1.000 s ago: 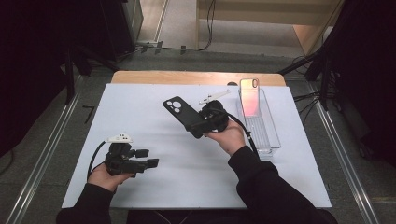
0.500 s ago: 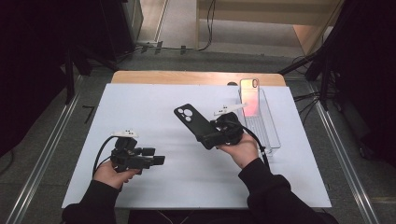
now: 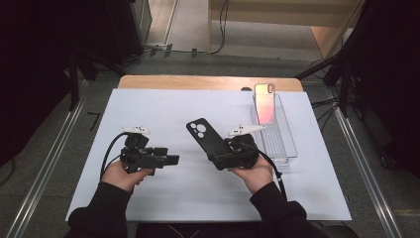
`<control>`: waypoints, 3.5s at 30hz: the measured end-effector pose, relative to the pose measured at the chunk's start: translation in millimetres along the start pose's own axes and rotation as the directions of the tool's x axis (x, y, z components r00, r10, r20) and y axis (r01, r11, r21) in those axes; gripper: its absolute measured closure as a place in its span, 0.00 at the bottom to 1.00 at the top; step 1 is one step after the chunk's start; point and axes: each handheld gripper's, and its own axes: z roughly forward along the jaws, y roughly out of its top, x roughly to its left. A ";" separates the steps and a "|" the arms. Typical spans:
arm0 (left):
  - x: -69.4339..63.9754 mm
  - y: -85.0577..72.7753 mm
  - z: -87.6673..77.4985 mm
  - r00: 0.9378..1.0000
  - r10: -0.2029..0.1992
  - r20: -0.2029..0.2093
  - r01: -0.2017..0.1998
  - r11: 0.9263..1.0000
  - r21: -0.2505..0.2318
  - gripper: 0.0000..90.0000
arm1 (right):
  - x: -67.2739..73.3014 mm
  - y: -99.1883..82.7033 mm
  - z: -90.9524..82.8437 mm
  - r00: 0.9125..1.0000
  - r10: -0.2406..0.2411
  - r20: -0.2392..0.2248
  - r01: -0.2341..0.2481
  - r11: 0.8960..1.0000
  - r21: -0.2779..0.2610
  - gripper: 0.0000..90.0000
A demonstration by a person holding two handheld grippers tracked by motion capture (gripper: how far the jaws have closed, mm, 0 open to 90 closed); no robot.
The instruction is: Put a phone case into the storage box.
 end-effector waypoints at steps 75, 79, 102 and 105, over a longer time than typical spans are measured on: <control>-15.9 65.9 41.0 0.983 -0.179 0.046 0.184 0.962 -0.202 0.92 | 27.1 -15.9 37.2 0.990 0.100 -0.104 -0.118 0.977 -0.180 0.00; -18.0 65.6 38.3 0.990 -0.140 0.005 0.138 0.964 -0.226 0.92 | 25.5 -10.9 34.1 0.991 0.080 -0.103 -0.096 0.983 -0.156 0.00; -24.3 33.5 39.8 0.987 0.059 -0.150 -0.110 0.929 -0.354 0.92 | 17.5 -4.1 31.7 0.988 -0.008 -0.154 -0.005 0.997 -0.079 0.00; -26.5 31.3 40.7 0.984 0.083 -0.155 -0.135 0.921 -0.364 0.92 | 15.0 -4.6 29.9 0.987 -0.037 -0.157 0.027 0.998 -0.065 0.00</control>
